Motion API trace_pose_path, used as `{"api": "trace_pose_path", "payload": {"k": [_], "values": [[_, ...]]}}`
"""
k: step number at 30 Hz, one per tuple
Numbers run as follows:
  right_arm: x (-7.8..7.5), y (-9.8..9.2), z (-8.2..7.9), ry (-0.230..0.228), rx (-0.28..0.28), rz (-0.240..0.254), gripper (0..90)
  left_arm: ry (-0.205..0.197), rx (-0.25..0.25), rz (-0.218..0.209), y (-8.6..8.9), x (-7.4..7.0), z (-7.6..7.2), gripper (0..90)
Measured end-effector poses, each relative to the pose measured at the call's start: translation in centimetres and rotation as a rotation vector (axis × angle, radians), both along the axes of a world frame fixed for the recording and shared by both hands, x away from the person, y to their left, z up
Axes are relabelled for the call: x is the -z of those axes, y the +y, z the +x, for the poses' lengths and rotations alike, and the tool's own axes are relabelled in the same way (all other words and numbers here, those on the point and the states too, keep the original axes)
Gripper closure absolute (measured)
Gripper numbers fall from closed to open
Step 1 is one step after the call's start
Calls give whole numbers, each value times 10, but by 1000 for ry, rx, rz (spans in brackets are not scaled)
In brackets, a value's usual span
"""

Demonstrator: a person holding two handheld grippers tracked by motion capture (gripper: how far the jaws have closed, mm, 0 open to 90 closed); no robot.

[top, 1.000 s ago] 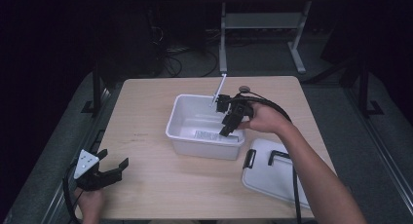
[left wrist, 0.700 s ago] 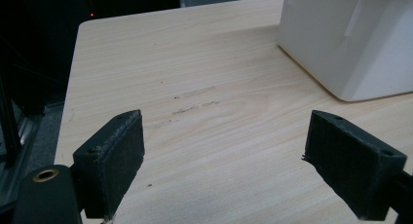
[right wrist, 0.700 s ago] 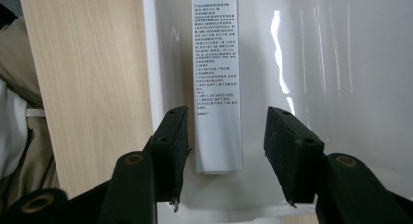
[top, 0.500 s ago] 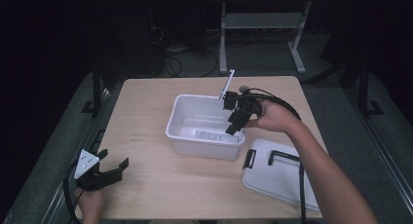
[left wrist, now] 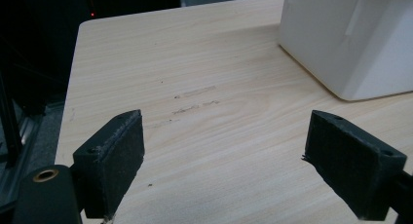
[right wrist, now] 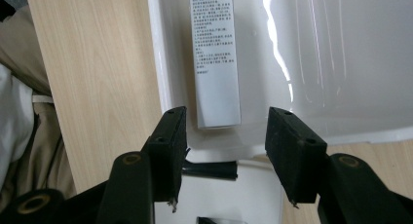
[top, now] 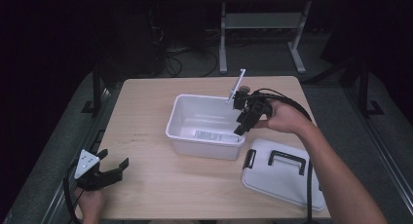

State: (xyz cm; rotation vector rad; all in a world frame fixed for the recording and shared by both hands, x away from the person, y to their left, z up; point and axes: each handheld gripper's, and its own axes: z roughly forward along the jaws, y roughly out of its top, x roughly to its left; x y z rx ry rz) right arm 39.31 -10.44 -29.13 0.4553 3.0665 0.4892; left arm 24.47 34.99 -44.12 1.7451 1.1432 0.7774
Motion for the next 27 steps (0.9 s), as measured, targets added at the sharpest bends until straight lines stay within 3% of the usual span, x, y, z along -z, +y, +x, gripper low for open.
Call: {"api": "trace_pose_path", "payload": {"k": [12, 27], "values": [[1, -25, -5, -5, 38, -1, 491, 2, 0, 6, -1, 0, 1, 137], [18, -53, -12, 22, 82, 2, 491, 4, 2, 6, -2, 0, 1, 137]]}}
